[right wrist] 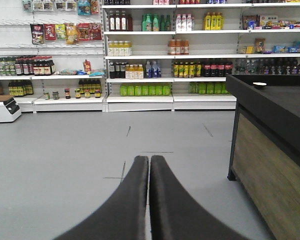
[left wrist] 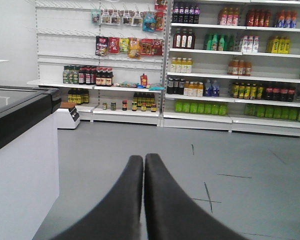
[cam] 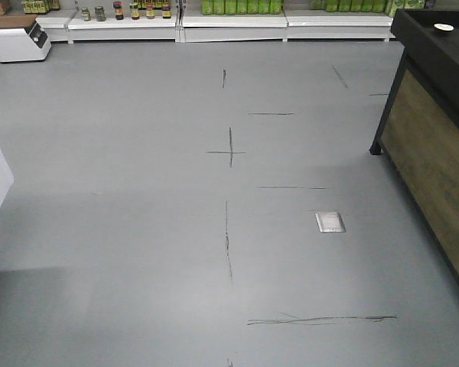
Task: Pick three apples into basket with both arms
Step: 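Drive the base forward across the floor toward the fruit tables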
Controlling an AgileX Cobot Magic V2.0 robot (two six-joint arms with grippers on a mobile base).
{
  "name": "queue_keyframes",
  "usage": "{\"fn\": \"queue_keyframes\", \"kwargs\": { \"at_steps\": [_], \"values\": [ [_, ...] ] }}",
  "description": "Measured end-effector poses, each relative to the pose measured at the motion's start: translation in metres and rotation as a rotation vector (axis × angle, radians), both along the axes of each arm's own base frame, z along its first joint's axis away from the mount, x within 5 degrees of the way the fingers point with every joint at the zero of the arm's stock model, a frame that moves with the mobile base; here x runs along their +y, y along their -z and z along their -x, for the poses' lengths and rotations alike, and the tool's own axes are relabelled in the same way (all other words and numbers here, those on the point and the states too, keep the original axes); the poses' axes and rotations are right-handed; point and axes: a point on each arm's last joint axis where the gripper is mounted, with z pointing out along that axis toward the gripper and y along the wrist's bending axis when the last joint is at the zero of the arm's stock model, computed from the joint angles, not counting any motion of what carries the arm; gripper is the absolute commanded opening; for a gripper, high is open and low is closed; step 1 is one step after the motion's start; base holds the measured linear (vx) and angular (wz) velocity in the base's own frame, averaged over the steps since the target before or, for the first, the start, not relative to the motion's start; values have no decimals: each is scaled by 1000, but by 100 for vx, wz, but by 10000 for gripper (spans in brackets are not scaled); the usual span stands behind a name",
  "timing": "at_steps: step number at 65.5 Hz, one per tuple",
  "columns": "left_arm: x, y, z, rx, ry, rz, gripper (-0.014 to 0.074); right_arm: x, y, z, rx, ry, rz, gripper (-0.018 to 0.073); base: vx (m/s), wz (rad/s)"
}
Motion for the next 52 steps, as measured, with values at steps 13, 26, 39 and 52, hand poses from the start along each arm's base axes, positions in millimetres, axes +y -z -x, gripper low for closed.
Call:
{"fn": "queue_keyframes", "kwargs": {
  "at_steps": [13,26,39,52],
  "values": [
    [0,0,0,0,0,0,-6,0,0,0,0,0,0,-5,0,0],
    [0,0,0,0,0,0,-6,0,0,0,0,0,0,-5,0,0],
    [0,0,0,0,0,0,-6,0,0,0,0,0,0,-5,0,0],
    [0,0,0,0,0,0,-6,0,0,0,0,0,0,-5,0,0]
  ]
}}
